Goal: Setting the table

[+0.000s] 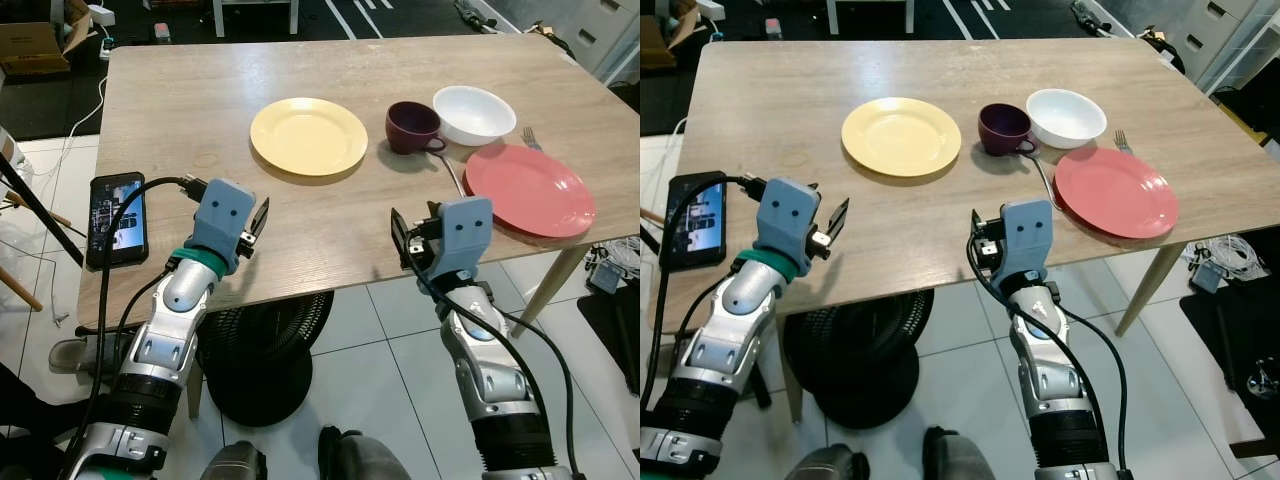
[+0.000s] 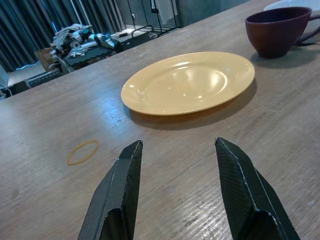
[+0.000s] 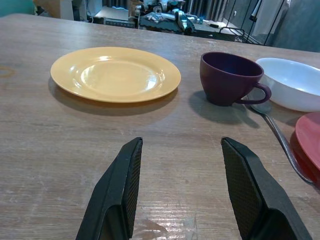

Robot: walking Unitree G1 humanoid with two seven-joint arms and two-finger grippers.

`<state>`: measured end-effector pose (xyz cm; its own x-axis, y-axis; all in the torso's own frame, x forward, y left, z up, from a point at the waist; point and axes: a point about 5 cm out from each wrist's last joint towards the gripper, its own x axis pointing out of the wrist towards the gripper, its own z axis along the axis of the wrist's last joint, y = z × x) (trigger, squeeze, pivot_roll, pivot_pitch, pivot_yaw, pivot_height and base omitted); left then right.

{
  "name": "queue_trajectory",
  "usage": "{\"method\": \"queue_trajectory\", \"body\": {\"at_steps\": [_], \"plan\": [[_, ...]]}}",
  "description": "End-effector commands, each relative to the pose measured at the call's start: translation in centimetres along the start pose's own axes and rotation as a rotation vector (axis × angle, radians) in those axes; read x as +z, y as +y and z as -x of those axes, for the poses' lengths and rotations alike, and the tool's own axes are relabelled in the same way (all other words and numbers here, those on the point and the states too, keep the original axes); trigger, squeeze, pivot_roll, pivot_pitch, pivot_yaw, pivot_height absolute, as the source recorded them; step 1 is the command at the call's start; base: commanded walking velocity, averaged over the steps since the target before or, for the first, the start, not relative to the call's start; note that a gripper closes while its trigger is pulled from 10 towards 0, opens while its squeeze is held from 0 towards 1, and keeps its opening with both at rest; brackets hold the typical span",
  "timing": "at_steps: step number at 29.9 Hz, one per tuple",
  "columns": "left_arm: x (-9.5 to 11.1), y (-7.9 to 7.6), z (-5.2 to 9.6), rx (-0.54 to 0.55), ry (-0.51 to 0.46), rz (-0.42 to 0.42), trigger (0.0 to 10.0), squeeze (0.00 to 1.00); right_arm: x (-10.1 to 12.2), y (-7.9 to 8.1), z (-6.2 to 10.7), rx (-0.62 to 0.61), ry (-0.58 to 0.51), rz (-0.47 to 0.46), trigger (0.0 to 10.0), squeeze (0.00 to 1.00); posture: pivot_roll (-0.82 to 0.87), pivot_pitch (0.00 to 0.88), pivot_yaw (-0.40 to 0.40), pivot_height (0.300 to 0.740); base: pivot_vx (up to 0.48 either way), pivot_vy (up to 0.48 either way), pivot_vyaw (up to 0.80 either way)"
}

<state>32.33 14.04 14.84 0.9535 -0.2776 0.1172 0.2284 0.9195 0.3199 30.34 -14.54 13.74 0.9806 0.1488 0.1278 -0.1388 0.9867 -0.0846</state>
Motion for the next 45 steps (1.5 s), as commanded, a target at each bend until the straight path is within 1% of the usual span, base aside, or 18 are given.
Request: {"method": "queue_trajectory", "body": {"at_steps": [1, 4, 5, 8, 10, 12, 13, 14, 15, 19, 20, 23, 24, 26, 28, 31, 37, 45], "plan": [[-0.1, -0.1, 0.0, -0.01, 0.012, -0.013, 10.0, 0.06, 0.1, -0.1, 0.1, -0.007, 0.004, -0.011, 10.0, 0.0, 0.03, 0.058, -0.005, 0.74, 0.0, 0.0, 0.0], [-0.4, 0.4, 0.2, -0.05, 0.026, -0.11, 10.0, 0.07, 0.0, -0.3, 0.4, -0.025, 0.014, -0.059, 10.0, 0.0, 0.03, 0.072, -0.003, 0.74, 0.0, 0.0, 0.0], [-0.4, 0.4, 0.2, -0.05, 0.026, -0.11, 10.0, 0.07, 0.0, -0.3, 0.4, -0.025, 0.014, -0.059, 10.0, 0.0, 0.03, 0.072, -0.003, 0.74, 0.0, 0.0, 0.0], [-0.3, 1.6, -0.2, -0.088, 0.032, -0.203, 10.0, 0.08, 0.2, -1.4, 0.6, -0.067, 0.018, -0.108, 10.0, 0.0, 0.03, 0.082, 0.006, 0.74, 0.0, 0.0, 0.0], [-0.3, 1.9, -0.3, -0.093, 0.034, -0.218, 10.0, 0.08, 0.1, -1.7, 0.6, -0.075, 0.02, -0.11, 10.0, 0.0, 0.03, 0.082, 0.006, 0.74, 0.0, 0.0, 0.0], [-0.3, 2.2, -0.6, -0.105, 0.04, -0.253, 10.0, 0.07, 0.1, -2.0, 0.6, -0.077, 0.023, -0.091, 10.0, 0.0, 0.03, 0.087, 0.009, 0.74, 0.0, 0.0, 0.0], [-0.2, 2.6, -0.9, -0.141, 0.042, -0.336, 10.0, 0.08, 0.0, -2.2, 0.6, -0.076, 0.041, -0.026, 10.0, 0.0, 0.03, 0.098, 0.01, 0.74, 0.0, 0.0, 0.0], [-0.2, 2.7, -1.1, -0.161, 0.045, -0.373, 10.0, 0.08, 0.0, -2.3, 0.7, -0.078, 0.042, -0.012, 10.0, 0.0, 0.02, 0.106, 0.011, 0.74, 0.0, 0.0, 0.0], [-0.2, 2.7, -1.1, -0.161, 0.045, -0.373, 10.0, 0.08, 0.0, -2.3, 0.7, -0.078, 0.042, -0.012, 10.0, 0.0, 0.02, 0.106, 0.011, 0.74, 0.0, 0.0, 0.0], [-0.2, 2.9, -1.7, -0.228, 0.046, -0.483, 10.0, 0.08, 0.5, -2.8, 0.7, -0.096, 0.027, -0.007, 10.0, 0.0, 0.02, 0.122, 0.017, 0.74, 0.0, 0.0, 0.0], [-0.2, 2.9, -1.7, -0.228, 0.046, -0.483, 10.0, 0.08, 0.5, -2.8, 0.7, -0.096, 0.027, -0.007, 10.0, 0.0, 0.02, 0.122, 0.017, 0.74, 0.0, 0.0, 0.0], [-0.2, 3.3, -2.5, -0.284, 0.048, -0.579, 10.0, 0.09, 1.9, -3.3, 1.2, -0.11, -0.017, 0.011, 10.0, 0.0, -0.01, 0.154, 0.043, 0.74, 0.0, 0.0, 0.0], [-0.2, 3.3, -2.5, -0.284, 0.048, -0.579, 10.0, 0.09, 1.9, -3.3, 1.2, -0.11, -0.017, 0.011, 10.0, 0.0, -0.01, 0.154, 0.043, 0.74, 0.0, 0.0, 0.0], [-0.2, 3.3, -3.2, -0.321, 0.04, -0.678, 10.0, 0.09, 3.2, -3.6, 1.9, -0.128, -0.057, 0.017, 10.0, 0.0, -0.04, 0.173, 0.064, 0.74, 0.0, 0.0, 0.0], [-0.3, 3.4, -3.8, -0.321, 0.055, -0.739, 10.0, 0.1, 4.0, -3.8, 2.4, -0.146, -0.081, 0.015, 10.0, 0.0, -0.05, 0.187, 0.073, 0.74, 0.0, 0.0, 0.0], [-0.3, 3.5, -4.0, -0.318, 0.062, -0.758, 10.0, 0.1, 4.3, -3.9, 2.6, -0.152, -0.087, 0.014, 10.0, 0.0, -0.05, 0.187, 0.073, 0.74, 0.0, 0.0, 0.0], [0.5, 3.5, -5.2, -0.299, 0.025, -0.872, 10.0, 0.11, 5.2, -3.7, 3.9, -0.171, -0.104, 0.01, 10.0, 0.0, -0.08, 0.249, 0.092, 0.74, 0.0, 0.0, 0.0], [1.2, 3.9, -6.1, -0.261, 0.025, -0.921, 10.0, 0.11, 5.6, -3.3, 4.2, -0.167, -0.103, 0.01, 10.0, 0.0, -0.09, 0.268, 0.101, 0.74, 0.0, 0.0, 0.0]]}}
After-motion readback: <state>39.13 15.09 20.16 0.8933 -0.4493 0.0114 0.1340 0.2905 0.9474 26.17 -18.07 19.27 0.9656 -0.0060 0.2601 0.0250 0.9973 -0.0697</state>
